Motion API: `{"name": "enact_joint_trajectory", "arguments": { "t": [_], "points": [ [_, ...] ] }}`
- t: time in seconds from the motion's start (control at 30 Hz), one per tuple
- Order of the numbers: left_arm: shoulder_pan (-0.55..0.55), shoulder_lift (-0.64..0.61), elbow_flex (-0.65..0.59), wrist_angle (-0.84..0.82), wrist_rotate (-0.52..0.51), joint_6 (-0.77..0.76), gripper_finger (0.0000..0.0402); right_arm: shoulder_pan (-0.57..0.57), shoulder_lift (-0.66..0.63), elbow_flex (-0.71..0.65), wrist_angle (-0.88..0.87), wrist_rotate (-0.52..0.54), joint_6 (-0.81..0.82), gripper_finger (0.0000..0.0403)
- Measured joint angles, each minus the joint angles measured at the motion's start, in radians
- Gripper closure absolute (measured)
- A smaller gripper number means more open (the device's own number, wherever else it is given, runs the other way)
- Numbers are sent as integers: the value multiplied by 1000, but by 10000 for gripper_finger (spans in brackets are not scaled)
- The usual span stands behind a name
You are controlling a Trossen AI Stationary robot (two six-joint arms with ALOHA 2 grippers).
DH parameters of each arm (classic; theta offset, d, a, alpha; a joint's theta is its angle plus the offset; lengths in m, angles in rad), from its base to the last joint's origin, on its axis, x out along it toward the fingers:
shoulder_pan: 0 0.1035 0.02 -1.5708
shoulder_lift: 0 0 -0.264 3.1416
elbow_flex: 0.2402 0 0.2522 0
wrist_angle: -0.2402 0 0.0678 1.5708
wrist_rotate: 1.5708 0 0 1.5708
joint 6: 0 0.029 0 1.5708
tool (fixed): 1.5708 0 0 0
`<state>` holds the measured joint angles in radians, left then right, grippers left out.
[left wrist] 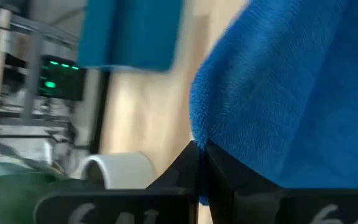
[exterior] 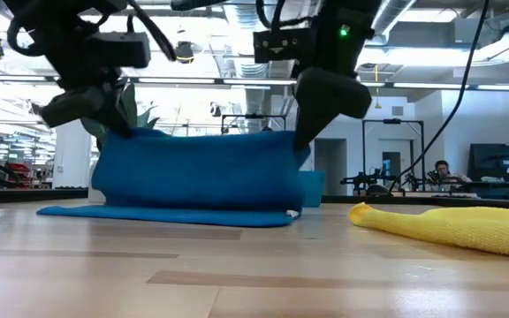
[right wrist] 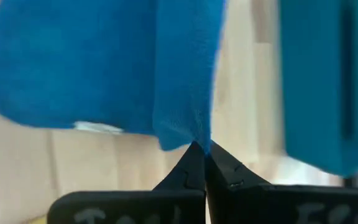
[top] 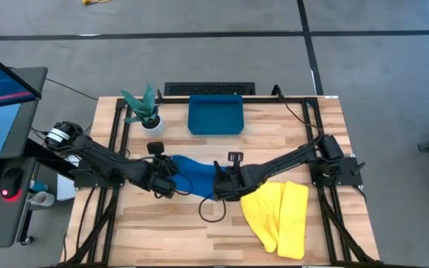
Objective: Roll microfiber towels into tight, uniform cylinder then place into a basket
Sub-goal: Fold the blue microfiber towel
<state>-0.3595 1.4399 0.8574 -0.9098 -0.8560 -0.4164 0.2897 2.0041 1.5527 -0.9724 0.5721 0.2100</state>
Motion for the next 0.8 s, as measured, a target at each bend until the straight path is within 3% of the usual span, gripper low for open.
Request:
{"name": "enact_joint_trajectory", "arguments": {
  "t": [0.33,0.63,0.8],
  "points": [
    [59,0,0,-61,-134,-40,401,-59,0,11,-66,84,51,390],
    [78,0,-73,25,-17,9,401,-21,11,-13,24,69,45,390],
    [45,0,-92,45,-4,-11,401,5,12,-21,48,46,55,390]
  ]
}}
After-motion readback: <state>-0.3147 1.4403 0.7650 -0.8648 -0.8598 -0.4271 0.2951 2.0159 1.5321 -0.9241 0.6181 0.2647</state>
